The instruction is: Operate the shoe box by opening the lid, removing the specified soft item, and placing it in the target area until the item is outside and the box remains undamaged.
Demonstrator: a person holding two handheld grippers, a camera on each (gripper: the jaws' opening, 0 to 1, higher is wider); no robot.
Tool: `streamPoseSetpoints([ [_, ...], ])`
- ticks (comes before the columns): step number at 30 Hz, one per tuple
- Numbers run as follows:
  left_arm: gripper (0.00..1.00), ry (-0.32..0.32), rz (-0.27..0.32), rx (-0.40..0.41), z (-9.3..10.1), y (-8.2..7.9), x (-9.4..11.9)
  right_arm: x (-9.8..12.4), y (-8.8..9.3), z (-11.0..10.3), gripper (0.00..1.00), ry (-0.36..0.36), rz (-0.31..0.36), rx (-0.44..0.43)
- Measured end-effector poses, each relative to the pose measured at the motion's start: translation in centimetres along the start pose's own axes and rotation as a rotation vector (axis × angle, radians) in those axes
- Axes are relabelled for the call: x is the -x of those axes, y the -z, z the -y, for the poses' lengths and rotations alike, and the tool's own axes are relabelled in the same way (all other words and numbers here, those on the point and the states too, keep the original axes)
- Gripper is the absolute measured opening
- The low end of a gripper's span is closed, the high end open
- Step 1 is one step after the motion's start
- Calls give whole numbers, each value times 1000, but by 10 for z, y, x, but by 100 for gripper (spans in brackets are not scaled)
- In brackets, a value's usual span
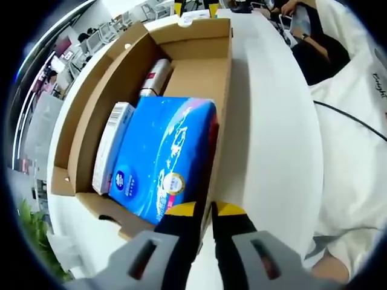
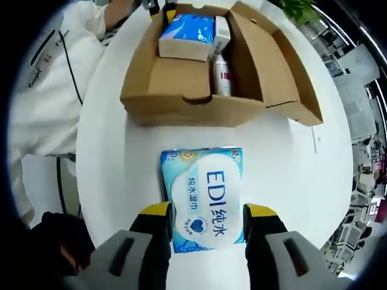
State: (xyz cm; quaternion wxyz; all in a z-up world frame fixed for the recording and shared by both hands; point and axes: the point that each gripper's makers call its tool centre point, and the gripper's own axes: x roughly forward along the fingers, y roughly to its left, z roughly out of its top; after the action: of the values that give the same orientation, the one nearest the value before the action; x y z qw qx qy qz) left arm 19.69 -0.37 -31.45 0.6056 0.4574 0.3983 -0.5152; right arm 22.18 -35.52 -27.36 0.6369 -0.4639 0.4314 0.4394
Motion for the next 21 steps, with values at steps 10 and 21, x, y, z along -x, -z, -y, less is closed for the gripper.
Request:
streamPoseSetpoints([
  [10,9,-16,-5,26,0,0,0,26,-16,10,42,117,203,-103],
  [21,10,-16,51,64,1,-5,1,47,-28,19,42,286,431,-224],
])
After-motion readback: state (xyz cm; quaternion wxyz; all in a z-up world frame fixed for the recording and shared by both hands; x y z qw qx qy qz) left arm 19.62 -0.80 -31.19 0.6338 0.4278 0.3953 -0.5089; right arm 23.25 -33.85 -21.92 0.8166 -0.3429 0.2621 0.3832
